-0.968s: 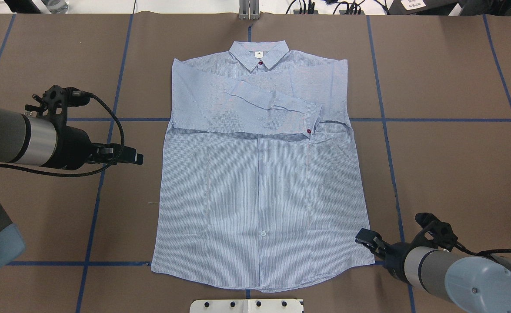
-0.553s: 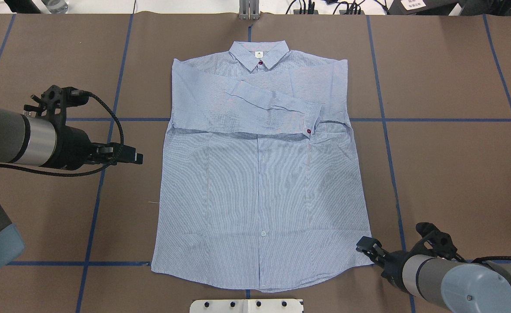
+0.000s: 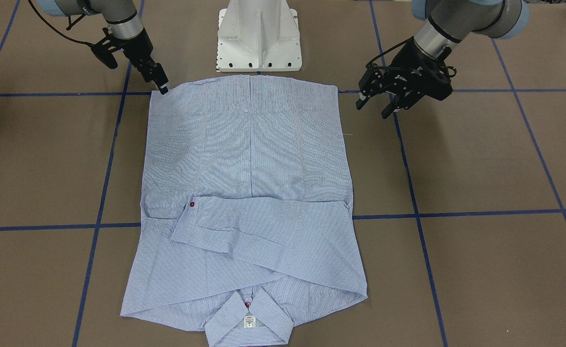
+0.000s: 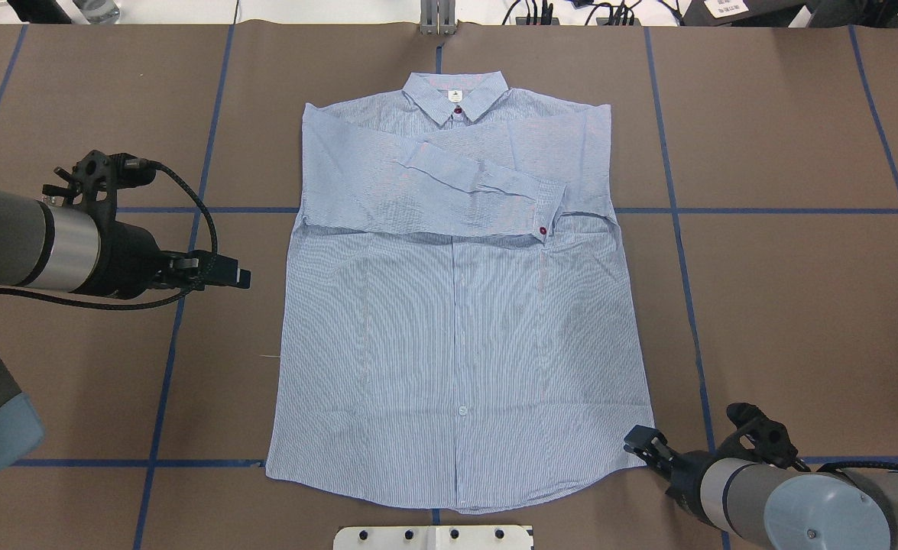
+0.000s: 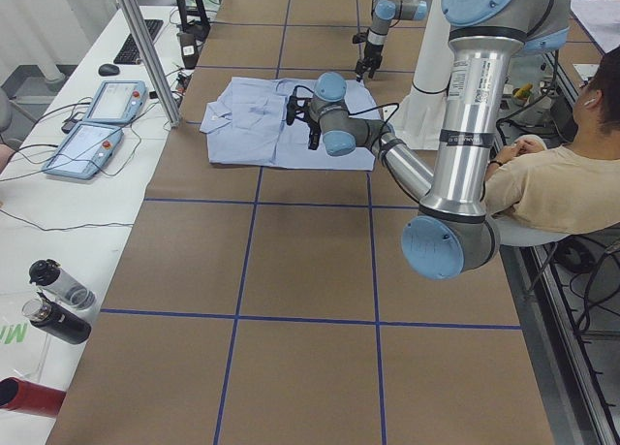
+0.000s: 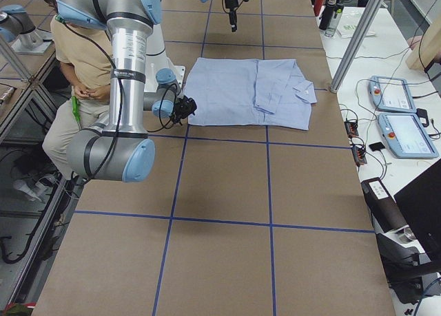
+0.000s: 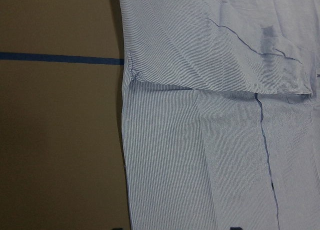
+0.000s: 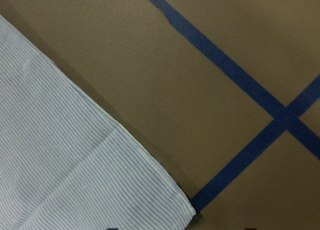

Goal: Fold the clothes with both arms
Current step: 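Position both grippers at the hem corners nearest the robot and grasp them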

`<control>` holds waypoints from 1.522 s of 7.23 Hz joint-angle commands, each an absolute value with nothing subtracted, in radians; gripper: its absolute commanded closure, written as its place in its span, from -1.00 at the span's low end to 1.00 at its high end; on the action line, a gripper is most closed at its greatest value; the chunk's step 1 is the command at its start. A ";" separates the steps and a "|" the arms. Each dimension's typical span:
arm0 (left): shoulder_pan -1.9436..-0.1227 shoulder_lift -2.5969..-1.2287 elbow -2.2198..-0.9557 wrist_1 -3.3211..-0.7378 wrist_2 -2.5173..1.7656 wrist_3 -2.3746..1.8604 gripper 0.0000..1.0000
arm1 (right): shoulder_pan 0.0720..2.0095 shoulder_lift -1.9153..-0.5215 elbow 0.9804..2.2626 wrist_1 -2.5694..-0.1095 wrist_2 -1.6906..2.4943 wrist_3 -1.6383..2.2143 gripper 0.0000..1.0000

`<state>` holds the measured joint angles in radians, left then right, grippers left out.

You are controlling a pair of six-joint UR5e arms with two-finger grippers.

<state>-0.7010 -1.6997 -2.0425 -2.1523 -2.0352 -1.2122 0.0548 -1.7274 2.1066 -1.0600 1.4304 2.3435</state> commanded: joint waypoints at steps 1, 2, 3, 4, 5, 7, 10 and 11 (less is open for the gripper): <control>-0.701 -1.700 -2.043 -2.152 -2.034 -1.213 -0.54 | 0.055 -1.726 2.099 -1.060 1.430 2.344 -0.70; -0.700 -1.701 -2.042 -2.152 -2.034 -1.215 -0.54 | 0.055 -1.726 2.095 -1.060 1.430 2.344 -0.69; -0.699 -1.701 -2.043 -2.152 -2.034 -1.215 -0.54 | 0.057 -1.726 2.092 -1.060 1.428 2.344 -0.69; -0.698 -1.703 -2.042 -2.152 -2.034 -1.215 -0.54 | 0.058 -1.726 2.092 -1.060 1.427 2.344 -0.62; -0.698 -1.701 -2.042 -2.152 -2.034 -1.215 -0.54 | 0.060 -1.726 2.092 -1.060 1.427 2.342 -0.54; -0.698 -1.701 -2.042 -2.152 -2.034 -1.215 -0.54 | 0.071 -1.727 2.092 -1.062 1.427 2.342 -0.47; -0.698 -1.701 -2.043 -2.152 -2.034 -1.215 -0.54 | 0.081 -1.724 2.094 -1.062 1.425 2.344 0.56; -0.698 -1.703 -2.043 -2.152 -2.034 -1.215 -0.54 | 0.084 -1.724 2.095 -1.062 1.427 2.344 1.00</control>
<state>-0.6984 -1.7014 -2.0426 -2.1522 -2.0340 -1.2149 0.0796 -1.7244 2.0941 -1.0615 1.4259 2.3437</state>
